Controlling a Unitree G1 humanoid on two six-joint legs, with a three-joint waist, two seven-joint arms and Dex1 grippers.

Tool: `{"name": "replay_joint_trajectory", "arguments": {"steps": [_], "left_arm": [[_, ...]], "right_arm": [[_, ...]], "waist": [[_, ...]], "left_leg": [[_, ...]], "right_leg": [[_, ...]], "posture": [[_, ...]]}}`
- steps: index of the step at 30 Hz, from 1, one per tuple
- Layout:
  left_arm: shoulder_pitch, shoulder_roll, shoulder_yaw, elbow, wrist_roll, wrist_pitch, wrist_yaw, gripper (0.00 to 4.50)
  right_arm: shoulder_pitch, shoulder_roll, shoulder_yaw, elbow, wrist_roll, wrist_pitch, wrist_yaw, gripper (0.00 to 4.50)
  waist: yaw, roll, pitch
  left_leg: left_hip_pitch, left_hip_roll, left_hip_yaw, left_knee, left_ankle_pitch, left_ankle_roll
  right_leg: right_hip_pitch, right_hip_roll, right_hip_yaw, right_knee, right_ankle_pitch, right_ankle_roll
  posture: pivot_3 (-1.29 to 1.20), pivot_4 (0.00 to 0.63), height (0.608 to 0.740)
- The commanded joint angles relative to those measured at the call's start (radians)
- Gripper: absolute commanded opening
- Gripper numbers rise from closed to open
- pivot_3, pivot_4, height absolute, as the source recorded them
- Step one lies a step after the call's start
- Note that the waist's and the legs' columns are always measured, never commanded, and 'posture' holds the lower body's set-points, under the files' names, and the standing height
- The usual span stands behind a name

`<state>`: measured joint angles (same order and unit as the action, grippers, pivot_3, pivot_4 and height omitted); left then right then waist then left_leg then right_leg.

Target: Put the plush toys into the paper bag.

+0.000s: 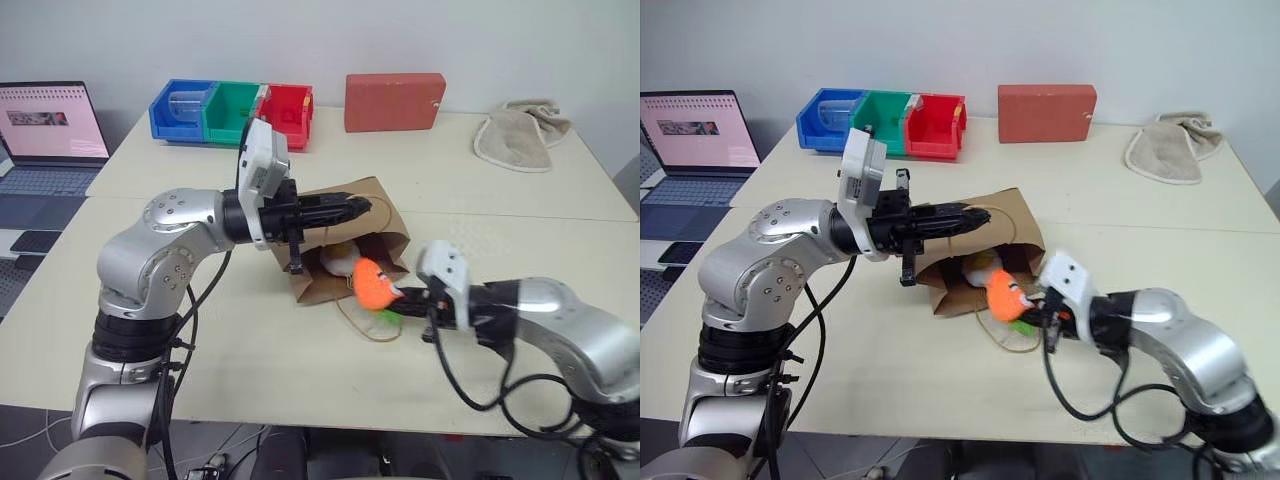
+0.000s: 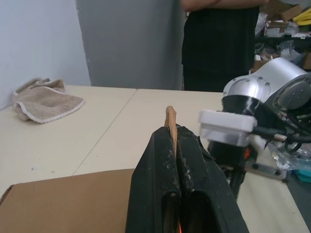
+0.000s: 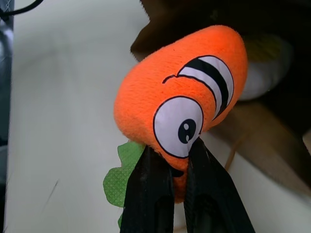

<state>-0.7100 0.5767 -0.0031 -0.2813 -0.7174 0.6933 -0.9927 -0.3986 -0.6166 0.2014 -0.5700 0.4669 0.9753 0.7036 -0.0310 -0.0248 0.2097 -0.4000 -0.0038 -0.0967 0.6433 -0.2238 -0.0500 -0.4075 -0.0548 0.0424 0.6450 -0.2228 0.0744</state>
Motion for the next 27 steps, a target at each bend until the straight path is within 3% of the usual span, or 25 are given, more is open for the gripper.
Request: {"name": "replay_joint_trajectory", "arguments": {"steps": [1,8,19,27], "left_arm": [[-0.001,0.014,0.024,-0.048,-0.031,0.006,-0.002,0.0],[0.007,0.03,0.024,-0.057,-0.044,0.02,-0.008,0.0],[0.012,0.032,0.012,-0.064,-0.048,0.024,-0.014,0.0],[0.008,0.025,0.013,-0.061,-0.042,0.025,-0.003,0.0]], "right_arm": [[-0.051,0.069,0.042,0.05,-0.082,-0.033,-0.107,0.02],[-0.111,0.206,0.075,0.148,-0.236,-0.099,-0.287,0.02],[-0.134,0.277,0.176,0.311,-0.449,-0.267,-0.381,0.02],[-0.104,0.292,0.166,0.306,-0.464,-0.308,-0.34,2.69]], "waist": [[0.0,0.0,0.0],[-0.001,0.0,0.0],[-0.003,0.0,0.0],[-0.002,0.0,0.0]], "left_leg": [[0.0,0.0,0.0,0.0,0.0,0.0],[0.0,0.0,0.0,0.0,0.0,0.0],[0.0,0.0,0.0,-0.001,0.0,0.0],[0.0,0.0,0.0,-0.001,0.0,0.0]], "right_leg": [[0.0,0.0,0.0,0.0,0.0,0.0],[-0.001,0.0,0.0,0.001,0.0,0.0],[-0.001,0.0,0.0,0.001,0.0,-0.001],[-0.001,0.0,0.0,0.001,0.0,-0.001]], "posture": [[0.0,0.15,0.74],[0.0,0.15,0.74],[0.0,0.15,0.74],[0.0,0.15,0.74]]}}
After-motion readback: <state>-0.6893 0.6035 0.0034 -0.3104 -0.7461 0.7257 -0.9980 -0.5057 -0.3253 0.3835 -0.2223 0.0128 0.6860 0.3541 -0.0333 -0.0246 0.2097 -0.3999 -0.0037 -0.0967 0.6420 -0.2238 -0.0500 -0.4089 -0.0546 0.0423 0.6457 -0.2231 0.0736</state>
